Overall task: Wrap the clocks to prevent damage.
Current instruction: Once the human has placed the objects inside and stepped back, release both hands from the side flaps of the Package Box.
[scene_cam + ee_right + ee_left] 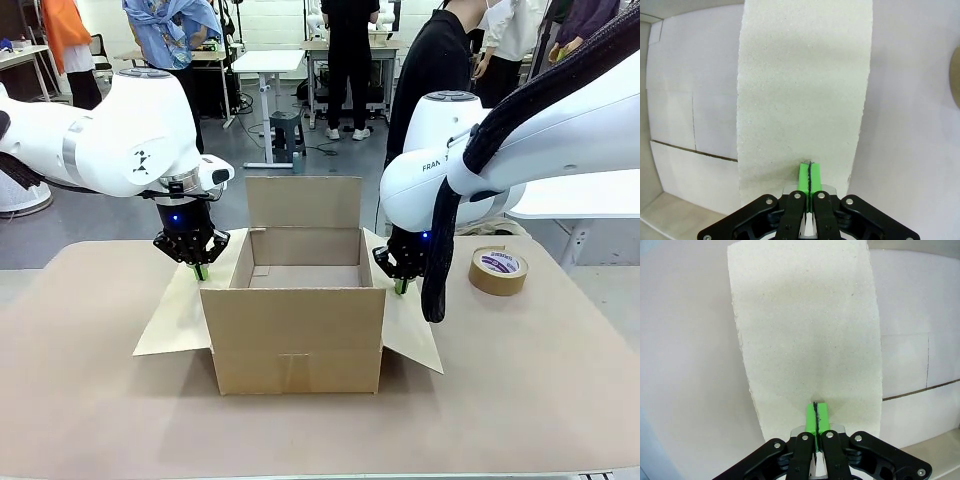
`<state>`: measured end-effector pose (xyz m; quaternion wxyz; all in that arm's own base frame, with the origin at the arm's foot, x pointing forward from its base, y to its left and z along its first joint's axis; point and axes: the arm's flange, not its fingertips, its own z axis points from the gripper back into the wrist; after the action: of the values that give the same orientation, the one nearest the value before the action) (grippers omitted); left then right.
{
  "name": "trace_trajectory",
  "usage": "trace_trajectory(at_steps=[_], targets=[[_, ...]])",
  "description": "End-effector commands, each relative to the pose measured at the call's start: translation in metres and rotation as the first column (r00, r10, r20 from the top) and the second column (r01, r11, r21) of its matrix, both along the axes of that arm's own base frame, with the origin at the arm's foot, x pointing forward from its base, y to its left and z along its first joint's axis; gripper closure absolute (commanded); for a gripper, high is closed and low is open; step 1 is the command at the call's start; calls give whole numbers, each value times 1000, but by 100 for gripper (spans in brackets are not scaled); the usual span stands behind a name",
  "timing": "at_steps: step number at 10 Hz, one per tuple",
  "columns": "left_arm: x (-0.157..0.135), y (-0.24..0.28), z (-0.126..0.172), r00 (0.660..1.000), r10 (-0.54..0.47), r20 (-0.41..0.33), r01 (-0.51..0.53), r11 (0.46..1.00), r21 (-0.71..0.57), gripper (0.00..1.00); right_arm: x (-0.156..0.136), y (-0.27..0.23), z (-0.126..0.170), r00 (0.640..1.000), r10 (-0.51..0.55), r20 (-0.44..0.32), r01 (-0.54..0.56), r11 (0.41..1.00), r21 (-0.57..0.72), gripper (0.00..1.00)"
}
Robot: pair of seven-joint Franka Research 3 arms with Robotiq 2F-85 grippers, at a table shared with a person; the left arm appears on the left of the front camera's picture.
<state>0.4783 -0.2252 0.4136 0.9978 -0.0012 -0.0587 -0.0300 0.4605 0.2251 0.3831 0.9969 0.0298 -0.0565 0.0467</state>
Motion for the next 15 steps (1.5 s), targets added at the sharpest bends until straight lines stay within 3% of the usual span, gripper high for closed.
trace_trajectory(at_steps=[1, 15], targets=[[0, 0, 0, 1000, 0, 2, 0, 1000, 3, 100, -1, 1, -2, 1000, 6, -3, -6, 1000, -9, 99], [0, 0, 0, 1000, 0, 2, 0, 1000, 3, 100, -1, 1, -2, 1000, 6, -3, -6, 1000, -9, 99]])
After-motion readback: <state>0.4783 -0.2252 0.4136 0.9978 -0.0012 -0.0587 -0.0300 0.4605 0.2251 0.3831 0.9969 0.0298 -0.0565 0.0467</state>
